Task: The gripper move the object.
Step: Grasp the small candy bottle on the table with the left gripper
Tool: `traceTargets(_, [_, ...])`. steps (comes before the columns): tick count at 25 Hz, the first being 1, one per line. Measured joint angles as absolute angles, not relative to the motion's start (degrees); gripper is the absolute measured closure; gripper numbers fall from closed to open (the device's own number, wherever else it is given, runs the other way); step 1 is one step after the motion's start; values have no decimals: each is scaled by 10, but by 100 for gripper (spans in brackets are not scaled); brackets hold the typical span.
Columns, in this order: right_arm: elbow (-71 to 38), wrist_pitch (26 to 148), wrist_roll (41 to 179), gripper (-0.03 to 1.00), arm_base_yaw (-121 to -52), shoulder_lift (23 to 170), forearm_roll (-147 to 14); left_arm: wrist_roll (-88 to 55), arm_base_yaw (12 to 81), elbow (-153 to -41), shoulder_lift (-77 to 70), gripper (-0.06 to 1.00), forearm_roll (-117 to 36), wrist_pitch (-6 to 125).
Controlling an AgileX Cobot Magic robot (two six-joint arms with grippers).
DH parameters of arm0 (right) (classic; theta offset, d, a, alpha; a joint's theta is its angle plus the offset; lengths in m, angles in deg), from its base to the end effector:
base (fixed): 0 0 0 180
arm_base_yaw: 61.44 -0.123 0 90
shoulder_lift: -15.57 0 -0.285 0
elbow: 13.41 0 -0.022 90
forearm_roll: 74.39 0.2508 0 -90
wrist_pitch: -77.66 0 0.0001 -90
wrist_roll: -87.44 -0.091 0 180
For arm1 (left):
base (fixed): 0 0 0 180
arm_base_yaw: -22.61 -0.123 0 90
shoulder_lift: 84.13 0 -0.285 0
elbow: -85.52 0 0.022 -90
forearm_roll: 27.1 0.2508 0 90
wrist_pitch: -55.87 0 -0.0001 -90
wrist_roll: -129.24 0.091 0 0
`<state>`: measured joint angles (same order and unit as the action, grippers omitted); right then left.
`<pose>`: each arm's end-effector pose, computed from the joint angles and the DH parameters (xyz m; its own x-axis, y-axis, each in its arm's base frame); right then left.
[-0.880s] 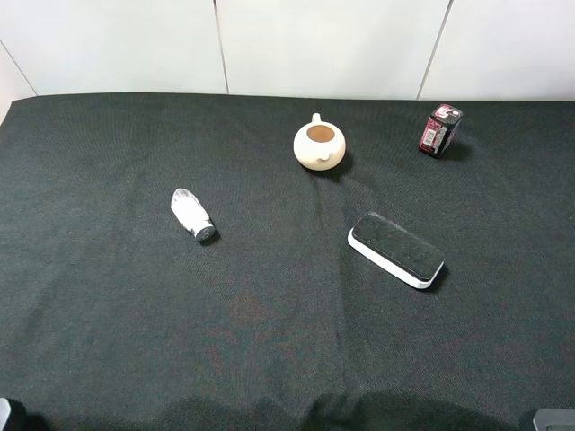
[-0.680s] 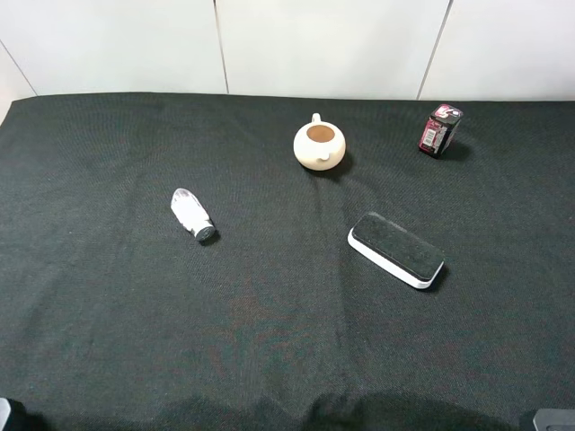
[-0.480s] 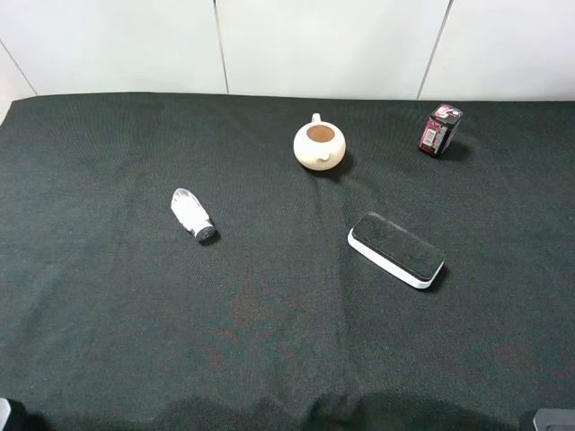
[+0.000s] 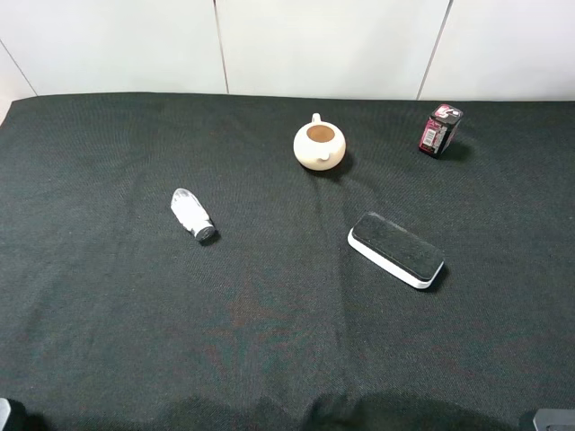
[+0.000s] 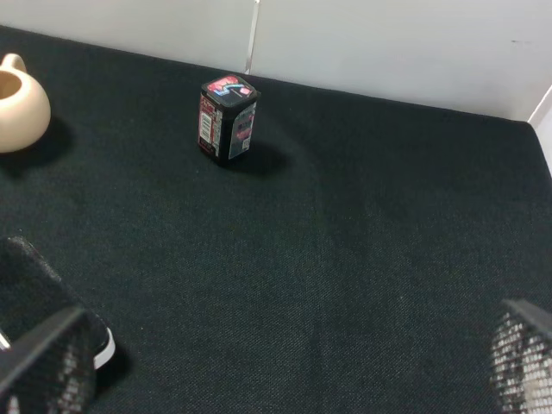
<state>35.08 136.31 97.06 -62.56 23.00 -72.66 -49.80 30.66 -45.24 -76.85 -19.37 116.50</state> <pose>-0.0046 0.0023 0.2807 -0.4042 -0.1595 -0.9006 -0.1055 0.9862 -0.1273 -0.0036 0.0113 0.2748 -0.4439 0.1462 -0.8841 0.0727 0.9892 0.1270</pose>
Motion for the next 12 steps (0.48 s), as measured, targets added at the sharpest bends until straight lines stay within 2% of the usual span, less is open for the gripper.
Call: traceTargets(12, [351, 1363, 971, 27, -626, 230, -727, -498, 307, -452, -768, 12, -194, 1165])
